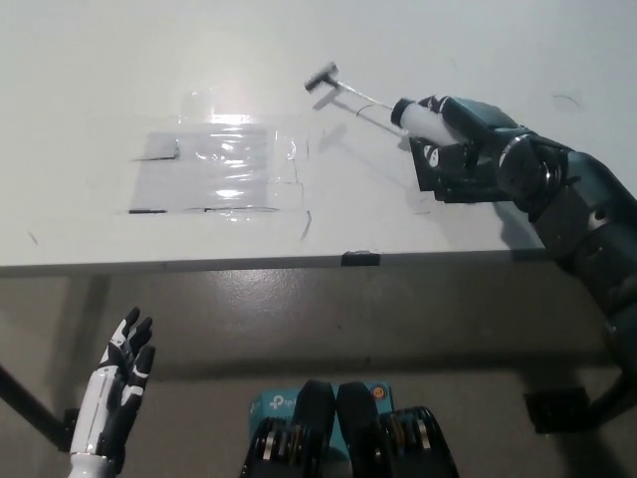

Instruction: The robot uses right hand to pick up a small white air pumper and uses its left hand to compress it, and then puts it on the desk

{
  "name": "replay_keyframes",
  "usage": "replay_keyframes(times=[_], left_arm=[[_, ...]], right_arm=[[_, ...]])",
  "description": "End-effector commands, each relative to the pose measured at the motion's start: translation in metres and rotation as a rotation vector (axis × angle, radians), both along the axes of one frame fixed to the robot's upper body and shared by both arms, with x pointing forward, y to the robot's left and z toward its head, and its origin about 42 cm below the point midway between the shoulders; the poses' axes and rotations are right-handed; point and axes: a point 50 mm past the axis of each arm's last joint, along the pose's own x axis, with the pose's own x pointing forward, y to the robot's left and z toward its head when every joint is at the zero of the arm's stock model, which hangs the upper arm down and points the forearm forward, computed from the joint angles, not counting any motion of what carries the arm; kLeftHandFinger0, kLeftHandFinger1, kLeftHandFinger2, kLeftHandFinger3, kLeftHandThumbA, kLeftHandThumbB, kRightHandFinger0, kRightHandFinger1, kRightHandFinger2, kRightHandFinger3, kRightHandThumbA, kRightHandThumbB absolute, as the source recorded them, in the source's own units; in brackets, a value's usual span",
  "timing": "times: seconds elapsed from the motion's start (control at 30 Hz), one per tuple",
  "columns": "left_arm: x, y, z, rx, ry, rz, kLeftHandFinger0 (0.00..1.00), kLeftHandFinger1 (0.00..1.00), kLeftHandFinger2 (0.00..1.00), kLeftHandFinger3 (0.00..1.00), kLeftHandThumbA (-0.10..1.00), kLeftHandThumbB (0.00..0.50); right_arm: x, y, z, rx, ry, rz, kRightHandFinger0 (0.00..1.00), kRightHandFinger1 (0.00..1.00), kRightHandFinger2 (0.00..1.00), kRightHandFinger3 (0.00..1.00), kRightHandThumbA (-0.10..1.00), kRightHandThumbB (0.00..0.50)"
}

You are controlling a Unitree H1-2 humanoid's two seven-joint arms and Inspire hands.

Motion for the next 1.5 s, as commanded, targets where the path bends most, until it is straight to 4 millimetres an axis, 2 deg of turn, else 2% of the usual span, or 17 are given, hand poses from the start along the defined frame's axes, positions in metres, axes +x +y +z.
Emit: replay_keyframes(times=[0.0, 0.13, 0.2, 0.33, 0.43, 0.6, 0.7, 0.8, 0.9, 0.93, 1.03, 1.17, 1.27, 1.43, 1.47], left_arm=[[0.006, 0.004, 0.013, -0.006, -0.051, -0.023, 1.0, 1.0, 1.0, 1.0, 0.86, 0.0], [0.006, 0.004, 0.013, -0.001, -0.051, -0.021, 1.0, 1.0, 1.0, 1.0, 0.86, 0.0], [0.006, 0.004, 0.013, 0.002, -0.05, -0.02, 1.0, 1.0, 1.0, 1.0, 0.87, 0.0], [0.008, 0.004, 0.014, 0.002, -0.053, -0.017, 1.0, 1.0, 1.0, 1.0, 0.88, 0.0], [0.008, 0.002, 0.015, -0.01, -0.063, -0.021, 1.0, 1.0, 1.0, 1.0, 0.87, 0.0], [0.002, -0.001, 0.026, -0.043, -0.106, -0.032, 1.0, 1.0, 1.0, 1.0, 0.78, 0.0], [0.002, -0.004, 0.042, -0.104, -0.167, -0.035, 1.0, 1.0, 1.0, 1.0, 0.73, 0.0], [-0.001, -0.008, 0.06, -0.12, -0.225, -0.041, 1.0, 1.0, 1.0, 1.0, 0.81, 0.0], [0.009, -0.007, 0.094, -0.118, -0.306, -0.072, 1.0, 1.0, 1.0, 1.0, 0.97, 0.028], [0.01, -0.007, 0.097, -0.11, -0.314, -0.072, 1.0, 1.0, 1.0, 1.0, 1.0, 0.046], [0.02, -0.01, 0.124, -0.055, -0.396, -0.074, 1.0, 1.0, 1.0, 1.0, 1.0, 0.088], [0.027, -0.014, 0.141, -0.037, -0.447, -0.074, 1.0, 1.0, 1.0, 1.0, 1.0, 0.131], [0.034, -0.016, 0.149, -0.036, -0.47, -0.064, 1.0, 1.0, 1.0, 1.0, 1.0, 0.1], [0.041, -0.015, 0.151, -0.043, -0.462, -0.065, 1.0, 1.0, 1.0, 1.0, 1.0, 0.106], [0.044, -0.016, 0.151, -0.038, -0.457, -0.064, 1.0, 1.0, 1.0, 1.0, 1.0, 0.118]], right_arm=[[0.01, -0.011, 0.037, 0.039, -0.12, -0.015, 0.1, 0.6, 0.85, 0.87, -0.1, 0.133], [0.009, -0.015, 0.037, 0.055, -0.168, -0.021, 0.08, 0.57, 0.83, 0.86, -0.1, 0.158], [0.009, -0.015, 0.04, 0.076, -0.203, -0.019, 0.04, 0.52, 0.8, 0.84, -0.1, 0.143], [0.009, -0.014, 0.048, 0.089, -0.276, -0.007, 0.03, 0.5, 0.81, 0.89, -0.1, 0.128], [0.007, -0.009, 0.058, 0.093, -0.335, 0.039, 0.0, 0.48, 0.79, 0.93, -0.1, 0.092], [-0.009, -0.001, 0.067, 0.109, -0.418, 0.158, 0.01, 0.5, 0.81, 0.95, -0.1, 0.106], [-0.034, 0.003, 0.074, 0.119, -0.461, 0.258, 0.0, 0.46, 0.77, 0.94, -0.1, 0.127], [-0.057, 0.007, 0.073, 0.099, -0.451, 0.314, 0.02, 0.46, 0.76, 0.91, -0.1, 0.145], [-0.093, 0.014, 0.077, 0.083, -0.486, 0.41, 0.03, 0.47, 0.76, 0.91, -0.1, 0.167], [-0.097, 0.015, 0.077, 0.083, -0.484, 0.417, 0.03, 0.47, 0.76, 0.91, -0.1, 0.167], [-0.13, 0.018, 0.076, 0.098, -0.468, 0.476, 0.06, 0.51, 0.8, 0.93, -0.1, 0.169], [-0.16, 0.018, 0.071, 0.103, -0.473, 0.517, 0.06, 0.51, 0.8, 0.92, -0.1, 0.187], [-0.181, 0.016, 0.066, 0.093, -0.46, 0.531, 0.07, 0.51, 0.8, 0.91, -0.1, 0.187], [-0.198, 0.009, 0.058, 0.077, -0.437, 0.56, 0.05, 0.48, 0.79, 0.83, -0.1, 0.223], [-0.203, 0.008, 0.057, 0.074, -0.431, 0.561, 0.05, 0.48, 0.79, 0.83, -0.1, 0.218]])
